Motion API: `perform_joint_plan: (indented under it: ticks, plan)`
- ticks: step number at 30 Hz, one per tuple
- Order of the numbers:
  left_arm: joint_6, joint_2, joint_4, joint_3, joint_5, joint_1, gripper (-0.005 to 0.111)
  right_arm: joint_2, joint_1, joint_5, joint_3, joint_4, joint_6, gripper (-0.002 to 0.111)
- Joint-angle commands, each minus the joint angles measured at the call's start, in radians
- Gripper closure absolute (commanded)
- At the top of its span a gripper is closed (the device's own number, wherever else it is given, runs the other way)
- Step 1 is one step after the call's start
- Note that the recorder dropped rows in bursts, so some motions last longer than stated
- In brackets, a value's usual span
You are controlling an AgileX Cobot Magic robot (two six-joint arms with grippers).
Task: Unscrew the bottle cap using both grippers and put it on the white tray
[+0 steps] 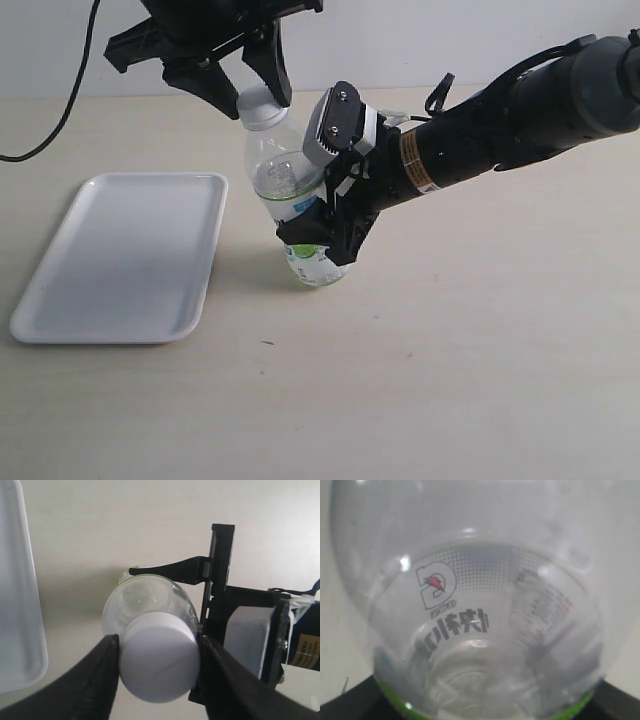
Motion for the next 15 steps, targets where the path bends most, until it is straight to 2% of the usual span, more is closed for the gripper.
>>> perform_joint_plan:
  ticks: [1, 4, 15]
  plan:
    - [0.033, -0.009, -0.006, -0.006, -0.004, 0.004, 0.038, 0.003, -0.004, 0.01, 0.004, -0.022, -0.005, 0.108]
    - [0.069, -0.009, -0.006, -0.006, -0.004, 0.004, 0.028, 0.003, -0.004, 0.01, 0.004, -0.022, -0.005, 0.108]
    - [0.332, -0.009, 0.059, -0.006, -0.004, 0.004, 0.027, 0.003, -0.004, 0.01, 0.004, -0.021, -0.002, 0.108]
